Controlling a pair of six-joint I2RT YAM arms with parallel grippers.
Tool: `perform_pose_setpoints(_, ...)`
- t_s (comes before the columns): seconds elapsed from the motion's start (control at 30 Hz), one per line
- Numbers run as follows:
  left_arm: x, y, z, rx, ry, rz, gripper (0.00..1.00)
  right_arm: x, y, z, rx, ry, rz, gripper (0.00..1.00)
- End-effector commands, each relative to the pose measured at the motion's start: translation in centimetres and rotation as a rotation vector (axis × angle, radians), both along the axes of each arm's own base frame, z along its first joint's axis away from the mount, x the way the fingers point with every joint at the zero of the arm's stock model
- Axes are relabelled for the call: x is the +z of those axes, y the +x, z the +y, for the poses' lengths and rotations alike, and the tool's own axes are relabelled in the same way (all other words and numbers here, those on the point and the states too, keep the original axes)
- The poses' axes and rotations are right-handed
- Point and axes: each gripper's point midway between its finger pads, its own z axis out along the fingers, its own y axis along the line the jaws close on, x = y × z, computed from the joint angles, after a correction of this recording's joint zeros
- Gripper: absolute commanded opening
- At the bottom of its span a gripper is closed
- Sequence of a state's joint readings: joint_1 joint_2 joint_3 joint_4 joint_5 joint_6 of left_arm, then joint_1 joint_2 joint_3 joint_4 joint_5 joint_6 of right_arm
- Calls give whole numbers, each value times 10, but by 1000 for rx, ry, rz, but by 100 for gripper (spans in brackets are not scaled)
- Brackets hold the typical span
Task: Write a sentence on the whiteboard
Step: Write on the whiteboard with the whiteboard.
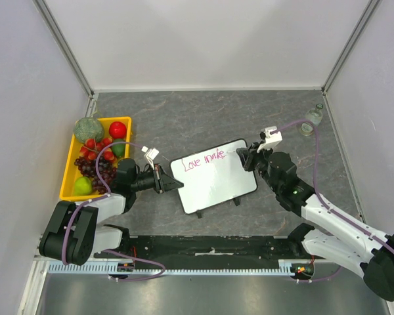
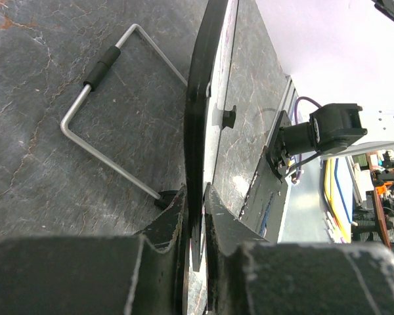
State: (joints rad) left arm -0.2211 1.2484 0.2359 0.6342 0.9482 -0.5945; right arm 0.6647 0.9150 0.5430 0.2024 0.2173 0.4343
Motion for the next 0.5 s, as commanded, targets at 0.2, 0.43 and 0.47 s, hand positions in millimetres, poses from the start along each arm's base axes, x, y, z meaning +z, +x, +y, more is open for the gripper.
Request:
perform_pose_setpoints(0.2,7,7,-1,0,5,-59,2,39,18,-3,-51,50,-81,0)
perform_pose_setpoints(0.43,7,7,-1,-1,5,-59,2,20,23,-1,-51,37,-46,0)
perform_pose_setpoints(0.47,7,7,-1,0,5,-59,2,19,22,-1,-51,38,-45,0)
